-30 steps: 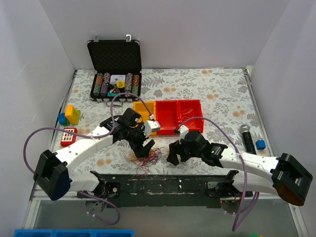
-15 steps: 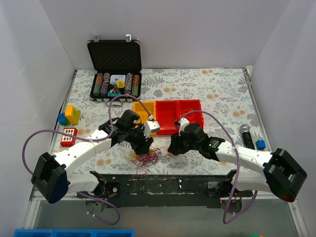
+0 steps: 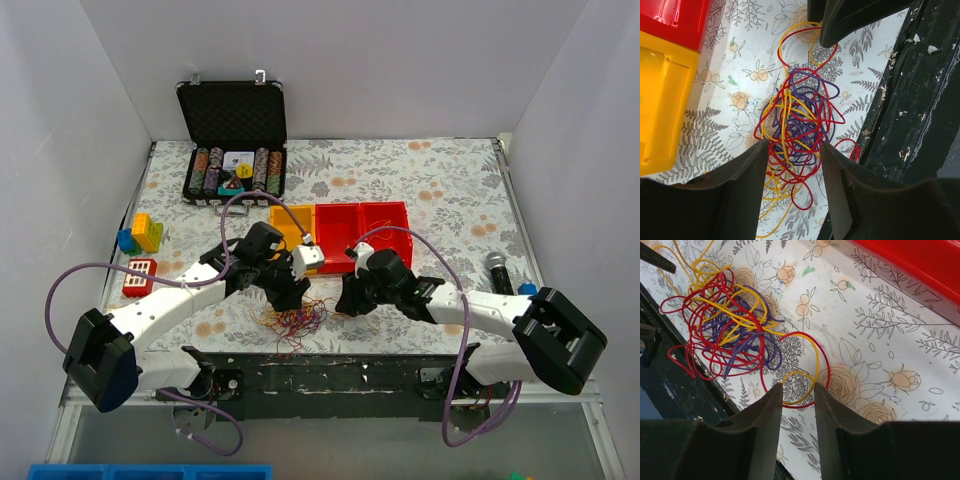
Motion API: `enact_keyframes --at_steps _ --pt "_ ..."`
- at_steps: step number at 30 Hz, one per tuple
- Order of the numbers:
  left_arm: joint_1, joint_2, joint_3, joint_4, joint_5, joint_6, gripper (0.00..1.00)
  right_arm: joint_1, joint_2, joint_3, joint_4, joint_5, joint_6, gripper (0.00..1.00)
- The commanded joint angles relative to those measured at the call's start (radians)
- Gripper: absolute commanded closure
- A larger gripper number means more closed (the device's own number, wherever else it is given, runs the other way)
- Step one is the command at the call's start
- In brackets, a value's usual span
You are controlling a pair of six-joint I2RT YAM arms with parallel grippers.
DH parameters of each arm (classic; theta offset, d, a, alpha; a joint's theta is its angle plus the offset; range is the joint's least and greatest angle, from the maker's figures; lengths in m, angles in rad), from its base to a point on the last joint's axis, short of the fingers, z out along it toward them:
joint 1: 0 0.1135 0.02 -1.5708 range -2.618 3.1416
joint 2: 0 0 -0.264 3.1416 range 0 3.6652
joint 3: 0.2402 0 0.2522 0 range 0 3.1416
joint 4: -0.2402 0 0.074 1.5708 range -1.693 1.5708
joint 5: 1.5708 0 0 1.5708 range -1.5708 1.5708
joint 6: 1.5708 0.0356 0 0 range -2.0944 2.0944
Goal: Untangle the cables
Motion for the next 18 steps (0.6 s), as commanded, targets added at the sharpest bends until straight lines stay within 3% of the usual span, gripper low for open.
enact_keyframes --at_steps 1,7,18 --pt "-0.002 -0.033 0.008 -0.021 0.021 0.033 0.54 0.000 0.031 0.008 0.096 -0.033 0.027 0.64" --pt "-0.003 -0.051 -0.010 -0.054 0.039 0.059 0.54 0.000 0.034 0.014 0.096 -0.018 0.043 0.99" --pt "-0.092 -0.045 -0.055 -0.083 0.099 0.093 0.38 -0.002 -0.046 -0.032 0.059 0.027 0.064 0.99"
